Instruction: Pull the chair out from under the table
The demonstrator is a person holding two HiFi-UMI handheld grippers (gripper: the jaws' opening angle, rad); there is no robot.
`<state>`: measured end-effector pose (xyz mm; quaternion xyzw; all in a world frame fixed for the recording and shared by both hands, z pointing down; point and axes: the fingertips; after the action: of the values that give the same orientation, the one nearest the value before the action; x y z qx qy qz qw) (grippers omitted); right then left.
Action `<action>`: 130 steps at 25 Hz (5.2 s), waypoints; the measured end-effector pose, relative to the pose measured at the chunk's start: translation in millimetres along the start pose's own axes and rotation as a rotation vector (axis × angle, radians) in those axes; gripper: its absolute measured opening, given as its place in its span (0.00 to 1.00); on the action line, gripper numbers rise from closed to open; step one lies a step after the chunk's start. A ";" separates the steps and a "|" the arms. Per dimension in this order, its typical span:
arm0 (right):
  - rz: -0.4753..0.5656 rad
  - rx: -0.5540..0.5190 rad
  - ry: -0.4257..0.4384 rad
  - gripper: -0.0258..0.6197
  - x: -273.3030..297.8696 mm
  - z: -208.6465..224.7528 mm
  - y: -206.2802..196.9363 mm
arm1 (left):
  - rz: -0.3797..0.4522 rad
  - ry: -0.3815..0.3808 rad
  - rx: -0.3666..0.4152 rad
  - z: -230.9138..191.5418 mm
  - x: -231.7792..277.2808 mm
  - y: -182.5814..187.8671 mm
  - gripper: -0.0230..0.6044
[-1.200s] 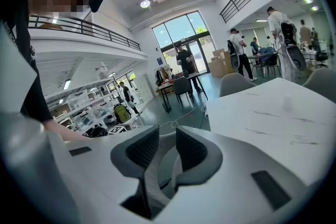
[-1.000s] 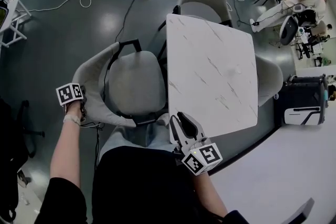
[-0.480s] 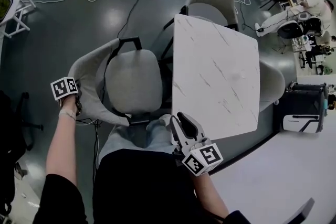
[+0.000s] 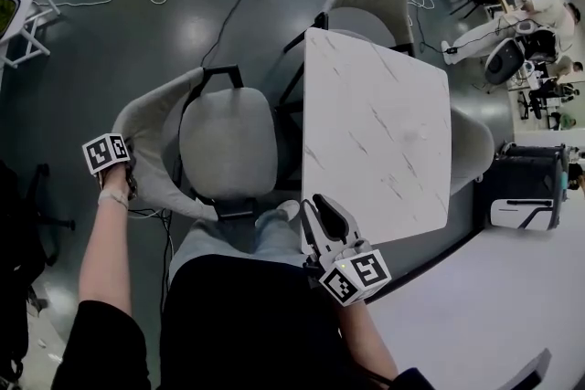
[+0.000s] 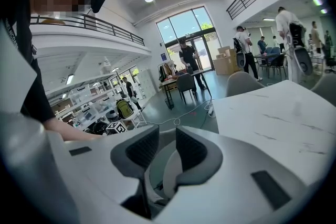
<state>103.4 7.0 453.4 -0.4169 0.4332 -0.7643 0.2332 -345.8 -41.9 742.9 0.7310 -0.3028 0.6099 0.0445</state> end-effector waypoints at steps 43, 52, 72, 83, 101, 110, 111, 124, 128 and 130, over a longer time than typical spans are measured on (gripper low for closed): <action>-0.094 -0.082 0.187 0.20 112.9 -89.5 11.6 | 0.099 0.076 -0.274 -173.4 -45.4 37.8 0.23; -0.114 -0.114 0.237 0.20 135.1 -109.5 16.1 | 0.117 0.102 -0.340 -215.0 -56.4 36.3 0.23; -0.151 -0.188 0.361 0.20 159.4 -138.6 14.0 | 0.169 0.144 -0.466 -260.5 -73.7 12.6 0.23; -0.145 -0.177 0.349 0.20 152.9 -129.8 14.1 | 0.134 0.163 -0.450 -257.9 -73.1 6.9 0.27; -0.101 -0.122 0.304 0.20 128.2 -111.0 12.2 | 0.313 0.414 -0.217 -240.4 -130.2 22.3 0.36; -0.026 -0.073 0.257 0.20 97.8 -79.4 15.9 | 0.608 0.388 0.115 -139.1 -213.6 79.0 0.23; -0.013 -0.067 0.253 0.20 93.7 -77.1 17.7 | 0.643 0.345 0.160 -115.9 -222.1 86.0 0.19; 0.169 -0.004 0.125 0.20 24.9 -17.3 50.4 | 0.551 -0.379 0.544 203.0 -250.1 31.2 0.04; 0.227 0.014 0.078 0.20 -1.7 3.3 57.2 | 0.460 -0.584 0.666 294.4 -257.0 -26.5 0.04; 0.239 0.025 0.054 0.20 -10.3 15.1 53.9 | 0.410 -0.664 0.733 331.2 -252.9 -55.0 0.04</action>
<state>121.4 -20.5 407.0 -0.3386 0.4763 -0.7475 0.3158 -50.5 -42.9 443.8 0.7781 -0.2044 0.4077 -0.4320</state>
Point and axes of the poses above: the fingertips, and each gripper's own axes: x forward along the fingers, z to its right, y out of its top, and after that the axes turned 4 degrees about -x, right-handed
